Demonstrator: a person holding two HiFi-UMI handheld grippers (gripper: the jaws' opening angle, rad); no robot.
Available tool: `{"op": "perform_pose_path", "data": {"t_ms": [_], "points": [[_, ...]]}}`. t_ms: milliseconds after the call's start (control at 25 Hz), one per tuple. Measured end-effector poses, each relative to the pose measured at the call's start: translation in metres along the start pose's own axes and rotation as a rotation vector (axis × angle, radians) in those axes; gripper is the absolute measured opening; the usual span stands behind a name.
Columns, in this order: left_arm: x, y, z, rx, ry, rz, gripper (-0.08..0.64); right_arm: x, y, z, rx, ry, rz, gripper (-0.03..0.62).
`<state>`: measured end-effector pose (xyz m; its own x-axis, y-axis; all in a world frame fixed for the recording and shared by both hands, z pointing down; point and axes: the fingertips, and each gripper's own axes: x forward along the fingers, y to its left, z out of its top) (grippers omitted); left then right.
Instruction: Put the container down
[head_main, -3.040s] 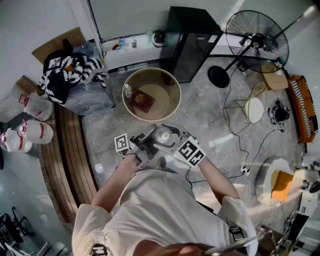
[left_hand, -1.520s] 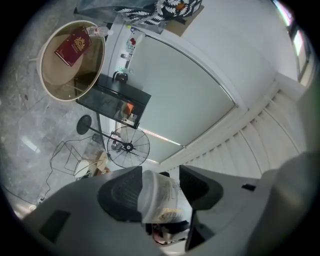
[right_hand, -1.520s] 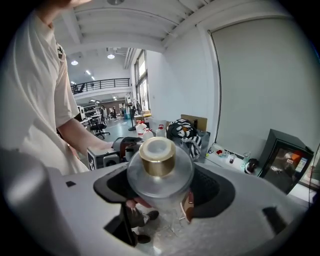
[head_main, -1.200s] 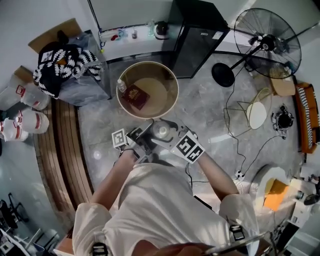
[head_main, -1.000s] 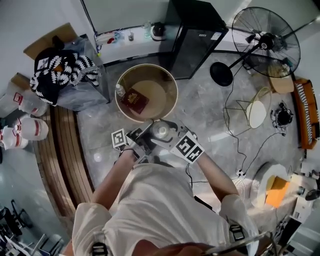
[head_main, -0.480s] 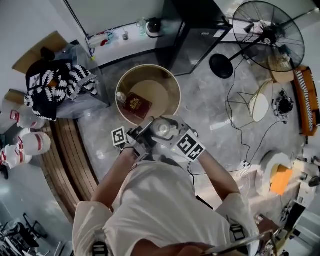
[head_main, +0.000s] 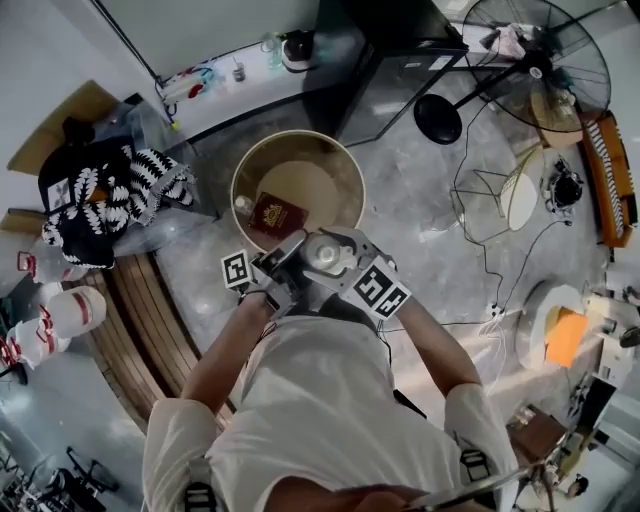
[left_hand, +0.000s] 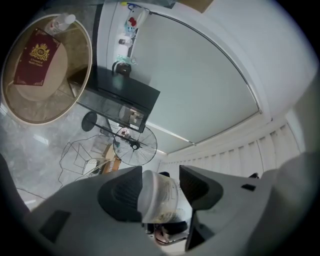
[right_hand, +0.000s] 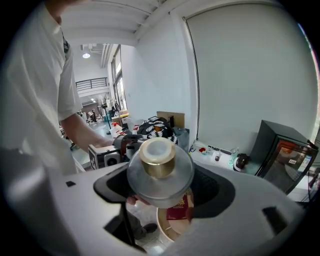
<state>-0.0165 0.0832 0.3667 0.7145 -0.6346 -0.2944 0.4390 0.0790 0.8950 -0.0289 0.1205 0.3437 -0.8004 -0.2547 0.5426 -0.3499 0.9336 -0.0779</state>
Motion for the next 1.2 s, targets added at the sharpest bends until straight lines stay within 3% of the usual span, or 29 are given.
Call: {"op": "perform_pose_path", "data": {"t_ms": [520,880,1200], "points": [[0.023,0.038,0.042,-0.029,-0.027,0.013,0.218,0.025,-0.048,-0.027,0.027,0.051,0.029,0.341],[0.062,0.085,0.075,0.003,-0.099,0.035,0.218,0.029,-0.108,-0.071,0.022,0.093,0.086,0.341],[0.079,0.139,0.114,0.018,-0.182,0.056,0.218,0.057,-0.152,-0.113,0.024,0.069,0.141,0.339]]}}
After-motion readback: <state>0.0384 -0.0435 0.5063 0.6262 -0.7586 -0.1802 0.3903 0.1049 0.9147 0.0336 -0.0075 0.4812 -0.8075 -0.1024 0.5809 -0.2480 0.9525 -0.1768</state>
